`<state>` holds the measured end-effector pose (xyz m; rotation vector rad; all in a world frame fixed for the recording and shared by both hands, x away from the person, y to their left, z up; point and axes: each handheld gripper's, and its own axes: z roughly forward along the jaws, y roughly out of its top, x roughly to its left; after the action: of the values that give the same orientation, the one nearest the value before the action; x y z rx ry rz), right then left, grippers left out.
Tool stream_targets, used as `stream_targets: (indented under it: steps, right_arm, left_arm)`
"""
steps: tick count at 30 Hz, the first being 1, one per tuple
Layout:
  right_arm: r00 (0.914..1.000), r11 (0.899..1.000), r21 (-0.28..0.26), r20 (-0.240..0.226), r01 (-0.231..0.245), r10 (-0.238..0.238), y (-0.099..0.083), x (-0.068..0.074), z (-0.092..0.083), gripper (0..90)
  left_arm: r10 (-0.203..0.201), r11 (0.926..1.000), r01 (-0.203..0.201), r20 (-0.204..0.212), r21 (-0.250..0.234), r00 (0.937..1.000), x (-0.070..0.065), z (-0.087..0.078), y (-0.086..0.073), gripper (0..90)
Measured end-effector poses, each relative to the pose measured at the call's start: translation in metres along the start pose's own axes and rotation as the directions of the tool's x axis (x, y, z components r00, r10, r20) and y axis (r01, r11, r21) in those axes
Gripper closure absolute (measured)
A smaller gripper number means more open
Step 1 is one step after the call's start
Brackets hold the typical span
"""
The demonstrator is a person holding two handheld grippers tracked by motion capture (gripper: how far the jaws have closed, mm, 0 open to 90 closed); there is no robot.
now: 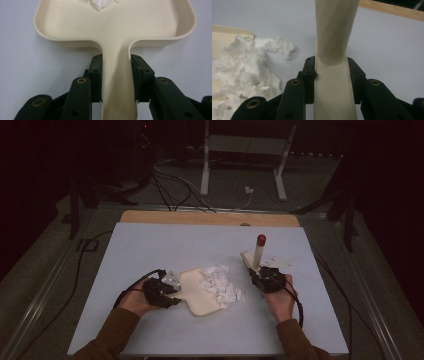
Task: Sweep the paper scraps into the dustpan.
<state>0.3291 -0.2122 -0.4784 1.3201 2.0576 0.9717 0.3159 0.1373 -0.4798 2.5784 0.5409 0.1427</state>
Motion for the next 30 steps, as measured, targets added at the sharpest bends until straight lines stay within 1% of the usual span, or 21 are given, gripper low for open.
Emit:
stream_targets:
  steps: [8,13,21,30]
  right_arm:
    - [0.9998,1.0,0.004,-0.02,0.008,-0.008,0.005,0.017,0.003,66.8]
    - [0.9993,1.0,0.005,-0.032,0.018,-0.018,0.007,0.024,0.005,66.8]
    - [0.9985,0.999,0.007,-0.043,0.033,-0.033,0.01,0.033,0.008,66.8]
    - [0.9979,0.999,0.009,-0.057,0.033,-0.032,0.012,0.04,0.009,66.8]
  left_arm:
    - [0.0,1.0,0.0,0.0,0.001,1.0,0.0,0.0,0.0,66.3]
    - [-0.004,1.0,0.004,-0.001,-0.002,1.0,0.0,0.0,0.0,66.3]
    - [-0.007,1.0,0.007,-0.001,-0.004,1.0,-0.001,0.0,0.0,66.3]
    - [-0.008,1.0,0.008,0.0,-0.006,1.0,-0.001,0.001,0.001,66.3]
